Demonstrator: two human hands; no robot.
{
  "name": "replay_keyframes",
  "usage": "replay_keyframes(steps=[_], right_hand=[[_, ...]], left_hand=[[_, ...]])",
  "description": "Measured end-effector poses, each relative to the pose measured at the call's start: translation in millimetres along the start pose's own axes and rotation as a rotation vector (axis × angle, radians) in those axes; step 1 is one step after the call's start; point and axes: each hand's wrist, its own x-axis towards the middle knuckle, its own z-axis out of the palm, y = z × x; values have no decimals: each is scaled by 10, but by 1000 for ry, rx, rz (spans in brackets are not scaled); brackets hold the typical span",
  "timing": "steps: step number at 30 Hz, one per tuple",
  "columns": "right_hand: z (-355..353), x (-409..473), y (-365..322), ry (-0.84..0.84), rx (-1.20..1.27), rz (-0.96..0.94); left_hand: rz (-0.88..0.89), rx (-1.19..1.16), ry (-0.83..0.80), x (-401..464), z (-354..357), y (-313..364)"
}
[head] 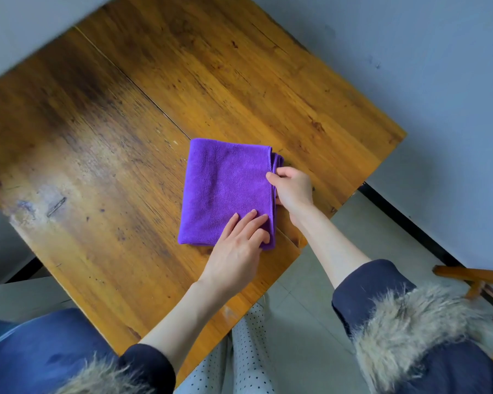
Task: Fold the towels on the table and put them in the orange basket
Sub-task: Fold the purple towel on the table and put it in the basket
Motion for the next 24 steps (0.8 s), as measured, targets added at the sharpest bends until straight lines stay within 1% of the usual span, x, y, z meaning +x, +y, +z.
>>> replay_keyframes(steps=[2, 4, 5, 7, 9, 11, 12, 13, 15, 18, 20, 24], right_hand=[[-14, -6, 14, 3, -100, -29], [-23, -61, 53, 42, -211, -91], [-25, -123, 72, 88, -255, -147], [-18, -279, 135, 220, -356, -360], [27, -414, 233, 282, -516, -632], [95, -498, 362, 223, -685, -831], [130, -531, 433, 164, -774, -885], [159, -555, 496, 103, -859, -907], [189, -576, 613, 16, -981, -891], [190, -574, 694, -43, -1031, -813], [194, -559, 671, -36, -1044, -810], [194, -425, 457, 41, -1019, -848]], left_hand=[[24, -14, -5, -12, -40, -38], [64, -25, 57, -30, -107, -90], [71, -20, 107, -42, -146, -135], [23, 27, 186, -59, -222, -255], [-73, 91, 225, -68, -281, -392], [-143, 150, 197, -86, -302, -517], [-155, 179, 156, -106, -295, -578], [-154, 213, 113, -132, -279, -640], [-147, 283, 35, -188, -241, -731], [-146, 347, -19, -209, -217, -755], [-141, 332, 10, -172, -240, -732], [-80, 239, 169, 43, -391, -792]])
